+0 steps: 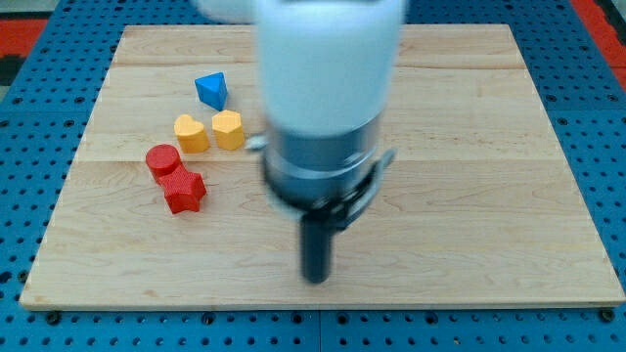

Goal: Push the blue triangle towards center

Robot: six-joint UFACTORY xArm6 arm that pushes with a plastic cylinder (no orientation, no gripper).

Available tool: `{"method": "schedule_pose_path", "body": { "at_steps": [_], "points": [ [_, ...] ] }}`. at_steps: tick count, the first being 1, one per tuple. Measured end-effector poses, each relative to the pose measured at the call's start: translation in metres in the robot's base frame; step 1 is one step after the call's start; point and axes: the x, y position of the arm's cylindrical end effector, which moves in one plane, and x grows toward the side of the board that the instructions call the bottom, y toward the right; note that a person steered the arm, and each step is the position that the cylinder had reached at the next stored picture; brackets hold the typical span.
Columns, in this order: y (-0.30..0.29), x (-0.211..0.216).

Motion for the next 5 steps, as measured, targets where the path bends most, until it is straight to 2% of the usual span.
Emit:
{"method": "schedule_pose_path", "body": {
  "at_steps": [1, 2, 3, 4, 5],
  "points": [
    [-0.039, 0.014],
    [-0.141, 0.009],
    [-0.241, -0.035],
    [-0.278, -0.106],
    [-0.279, -0.195]
  ]
}}
